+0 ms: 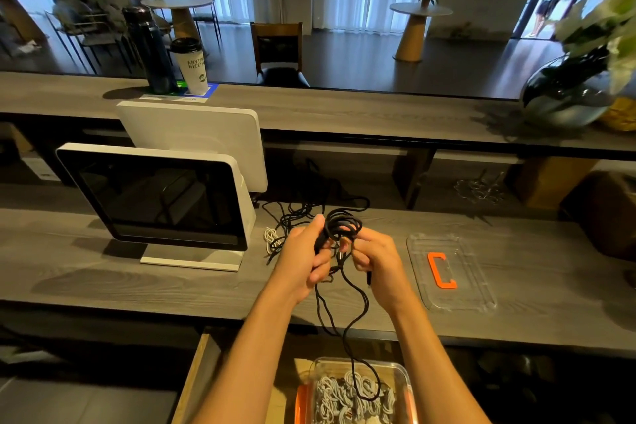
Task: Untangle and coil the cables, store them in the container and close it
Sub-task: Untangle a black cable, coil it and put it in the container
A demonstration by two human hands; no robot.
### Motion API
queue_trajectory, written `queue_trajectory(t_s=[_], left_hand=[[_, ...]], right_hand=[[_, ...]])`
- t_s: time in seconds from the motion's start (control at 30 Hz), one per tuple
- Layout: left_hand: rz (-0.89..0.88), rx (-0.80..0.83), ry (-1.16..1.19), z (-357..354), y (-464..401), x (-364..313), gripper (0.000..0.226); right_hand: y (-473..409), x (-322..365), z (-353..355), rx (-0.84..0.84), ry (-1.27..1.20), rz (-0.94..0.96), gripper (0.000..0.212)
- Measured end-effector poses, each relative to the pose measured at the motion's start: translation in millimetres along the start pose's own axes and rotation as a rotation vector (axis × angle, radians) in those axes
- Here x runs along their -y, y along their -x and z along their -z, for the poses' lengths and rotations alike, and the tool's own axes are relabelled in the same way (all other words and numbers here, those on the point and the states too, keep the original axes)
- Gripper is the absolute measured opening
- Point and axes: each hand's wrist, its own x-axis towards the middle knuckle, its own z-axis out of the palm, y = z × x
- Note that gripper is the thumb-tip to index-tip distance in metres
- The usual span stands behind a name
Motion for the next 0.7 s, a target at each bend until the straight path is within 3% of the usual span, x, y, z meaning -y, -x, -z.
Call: queue_trajectory(t_s=[0.1,0.2,0.3,0.37,0.5,0.63,0.7], left_hand=[[-0.001,-0.107,-0.043,-3,-1,0,0.041],[-0.034,-0.249,-0.196,-6,-8,5,0.051],[-0.140,-0.387,-0.485,-10,-10,8,0.053],[-0.238,-0.454,-0.705,-9,-9,10,0.054],[-0.337,-0.476,-1.060,0,-12,13,0.054],[-0.319,-0.472,-1.068,2,-12,7,0.049],[-0.305,-0.494,-1.056,6,-12,5,0.049]], right_hand=[[1,7,-6,0.011,0.133,0.047,0.028],[-4,7,-21,-0.214,0.237,-0.037,0.053],[-9,1,-29,-0.386,0.321,-0.206,0.058],[-9,5,-32,-0.356,0.323,-0.408,0.058],[-4,9,-32,-0.261,0.062,-0.699,0.059],[-3,8,-37,-0.212,0.023,-0.714,0.065],[-2,9,-35,-0.114,0.093,-0.644,0.054]])
